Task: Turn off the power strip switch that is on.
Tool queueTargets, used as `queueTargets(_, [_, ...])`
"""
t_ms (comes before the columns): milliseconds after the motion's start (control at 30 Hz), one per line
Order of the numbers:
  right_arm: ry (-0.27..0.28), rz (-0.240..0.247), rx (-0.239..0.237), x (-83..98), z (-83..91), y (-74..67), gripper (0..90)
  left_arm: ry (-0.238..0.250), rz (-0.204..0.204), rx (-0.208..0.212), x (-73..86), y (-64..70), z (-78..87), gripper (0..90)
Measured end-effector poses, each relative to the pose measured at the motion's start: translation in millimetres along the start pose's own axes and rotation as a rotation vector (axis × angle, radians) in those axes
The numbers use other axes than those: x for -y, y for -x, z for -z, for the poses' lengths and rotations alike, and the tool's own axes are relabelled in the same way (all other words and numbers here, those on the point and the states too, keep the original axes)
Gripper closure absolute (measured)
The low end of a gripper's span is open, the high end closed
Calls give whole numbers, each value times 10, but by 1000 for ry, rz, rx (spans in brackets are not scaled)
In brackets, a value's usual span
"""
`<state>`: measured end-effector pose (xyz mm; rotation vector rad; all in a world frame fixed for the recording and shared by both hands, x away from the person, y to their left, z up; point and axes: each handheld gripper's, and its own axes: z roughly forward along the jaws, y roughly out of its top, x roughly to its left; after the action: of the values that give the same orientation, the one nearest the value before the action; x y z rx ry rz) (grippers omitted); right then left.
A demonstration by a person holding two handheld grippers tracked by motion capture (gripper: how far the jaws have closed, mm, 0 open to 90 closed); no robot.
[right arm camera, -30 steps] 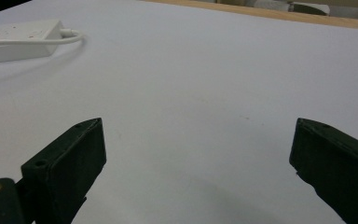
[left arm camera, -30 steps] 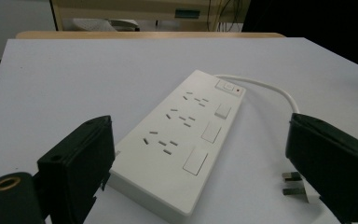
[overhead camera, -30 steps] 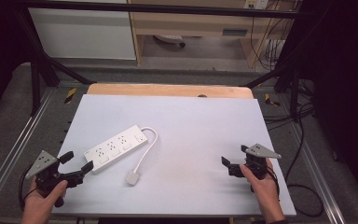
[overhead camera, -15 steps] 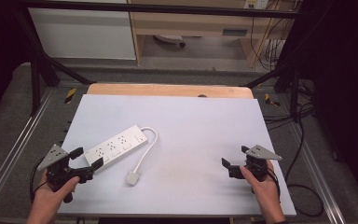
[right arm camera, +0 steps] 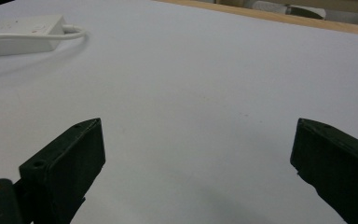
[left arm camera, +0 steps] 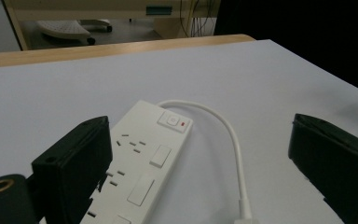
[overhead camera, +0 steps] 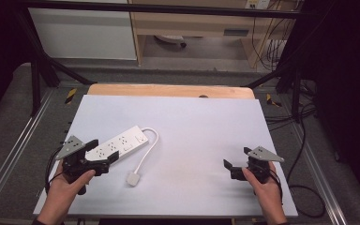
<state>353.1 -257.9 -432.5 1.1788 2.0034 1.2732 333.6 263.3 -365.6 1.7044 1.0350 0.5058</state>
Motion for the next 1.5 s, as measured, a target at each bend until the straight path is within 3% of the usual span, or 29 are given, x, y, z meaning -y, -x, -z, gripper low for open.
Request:
queueTargets(467, [8,-7,-4,-10,17,-1,24,-1,-11,35,-133,125,-200,70])
queueTargets(1167, [5,-23,-19,-3,8,20,25,-3,-46,15,-326,134,-336,86])
queueTargets(1500, [0,-15,-10,-2,12,21,27,-36,-62,20,-414,158,-433,233])
